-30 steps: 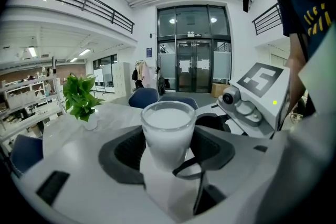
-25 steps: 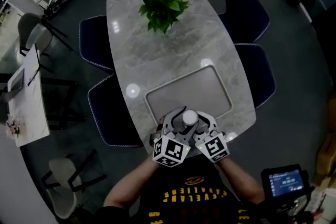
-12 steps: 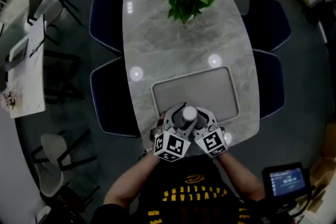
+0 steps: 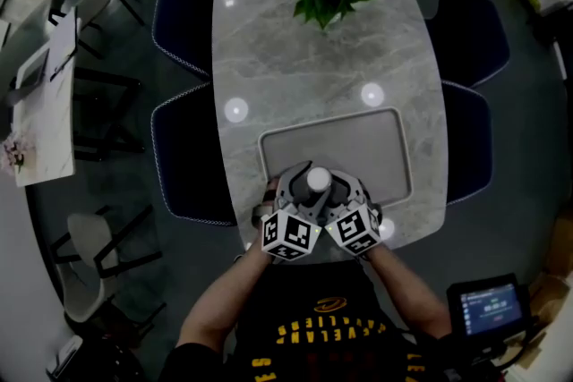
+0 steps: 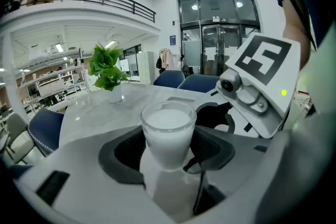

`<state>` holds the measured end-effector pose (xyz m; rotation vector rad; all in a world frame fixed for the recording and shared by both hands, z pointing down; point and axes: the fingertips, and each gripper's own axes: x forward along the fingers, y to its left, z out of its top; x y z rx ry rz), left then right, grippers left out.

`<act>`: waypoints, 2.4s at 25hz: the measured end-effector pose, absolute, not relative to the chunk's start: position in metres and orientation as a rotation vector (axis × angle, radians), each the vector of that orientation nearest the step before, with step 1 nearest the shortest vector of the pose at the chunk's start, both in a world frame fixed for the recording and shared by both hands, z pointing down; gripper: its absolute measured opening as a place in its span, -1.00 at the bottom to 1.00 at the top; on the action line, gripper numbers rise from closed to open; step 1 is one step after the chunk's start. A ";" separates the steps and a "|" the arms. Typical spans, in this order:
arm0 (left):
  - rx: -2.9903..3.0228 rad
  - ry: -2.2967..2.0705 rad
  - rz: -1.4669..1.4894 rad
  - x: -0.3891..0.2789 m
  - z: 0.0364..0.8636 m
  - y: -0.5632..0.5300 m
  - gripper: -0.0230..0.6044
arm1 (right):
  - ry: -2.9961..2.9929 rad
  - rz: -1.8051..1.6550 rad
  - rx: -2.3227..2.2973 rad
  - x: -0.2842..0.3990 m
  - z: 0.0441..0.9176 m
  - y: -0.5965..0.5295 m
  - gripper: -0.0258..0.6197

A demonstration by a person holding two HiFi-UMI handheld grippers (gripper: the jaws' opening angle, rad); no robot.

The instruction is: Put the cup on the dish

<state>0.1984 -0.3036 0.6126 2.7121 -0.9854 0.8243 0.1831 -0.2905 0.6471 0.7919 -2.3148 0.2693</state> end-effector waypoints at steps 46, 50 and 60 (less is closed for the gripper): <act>2.650 -1.031 0.852 0.181 0.664 -0.299 -0.08 | -2.246 0.395 0.909 0.226 0.651 -0.292 -0.26; 2.643 -1.024 0.874 0.182 0.667 -0.298 -0.08 | -2.249 0.406 0.918 0.226 0.651 -0.292 -0.26; 2.593 -1.023 0.864 0.174 0.669 -0.297 -0.08 | -2.248 0.441 0.955 0.230 0.653 -0.293 -0.26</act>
